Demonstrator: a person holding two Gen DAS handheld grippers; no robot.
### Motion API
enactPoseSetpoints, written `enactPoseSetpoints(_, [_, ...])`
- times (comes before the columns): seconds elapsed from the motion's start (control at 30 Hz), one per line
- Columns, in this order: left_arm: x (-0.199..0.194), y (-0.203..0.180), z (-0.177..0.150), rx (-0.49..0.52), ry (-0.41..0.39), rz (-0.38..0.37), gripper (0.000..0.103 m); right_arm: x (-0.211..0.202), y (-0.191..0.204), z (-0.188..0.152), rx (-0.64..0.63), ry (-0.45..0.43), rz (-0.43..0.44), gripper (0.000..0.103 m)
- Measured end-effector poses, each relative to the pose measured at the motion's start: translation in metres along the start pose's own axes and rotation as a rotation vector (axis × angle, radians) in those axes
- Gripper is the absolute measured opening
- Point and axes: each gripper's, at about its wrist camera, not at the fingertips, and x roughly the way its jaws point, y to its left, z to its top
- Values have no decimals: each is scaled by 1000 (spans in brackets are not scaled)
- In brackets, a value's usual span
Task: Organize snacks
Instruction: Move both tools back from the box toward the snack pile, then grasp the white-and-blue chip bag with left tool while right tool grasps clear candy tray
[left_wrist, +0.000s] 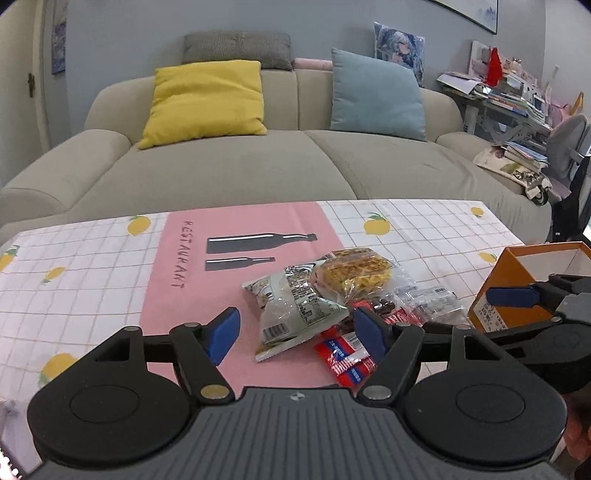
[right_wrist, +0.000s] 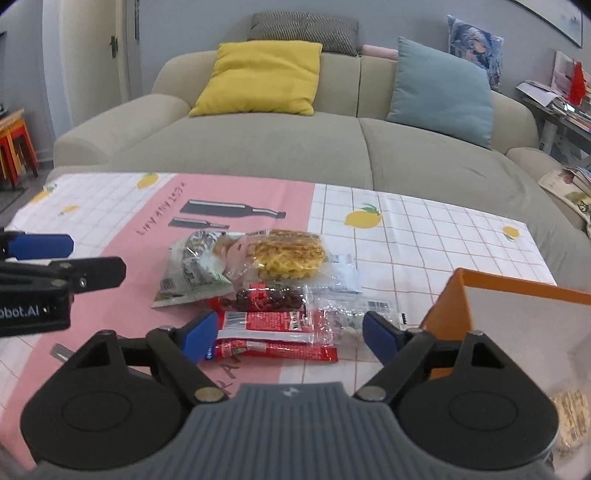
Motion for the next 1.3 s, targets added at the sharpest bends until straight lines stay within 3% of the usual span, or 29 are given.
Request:
enactPoseSetpoints(0.1, [20,3,4,4,33,-10,83,17,-2,0,-9,19,-2,82])
enactPoseSetpoints(0.47, [83,12,21,-152,110,33,85,72,-9,1,-55,54,-119,78])
enactPoseSetpoints(0.67, [114,17,24,-217,212,58,85,89,-13,-4,-58,85,-164,78])
enactPoseSetpoints(0.83, [125,17,21,-225,263,73,80,97,-17,-9,-32,121,-160,75])
enactPoseSetpoints(0.87, [125,16,21,-216,263,81,74,97,-17,-10,-24,118,-158,74])
enactPoseSetpoints(1.0, [121,14,19,-188,271,95,59,96,-17,-13,-27,116,-157,59])
enactPoseSetpoints(1.13, [116,16,17,-200,277,110,56,93,-14,-13,-54,110,-152,43])
enactPoseSetpoints(1.3, [104,15,13,-175,275,127,49,89,-7,-14,-89,92,-141,16])
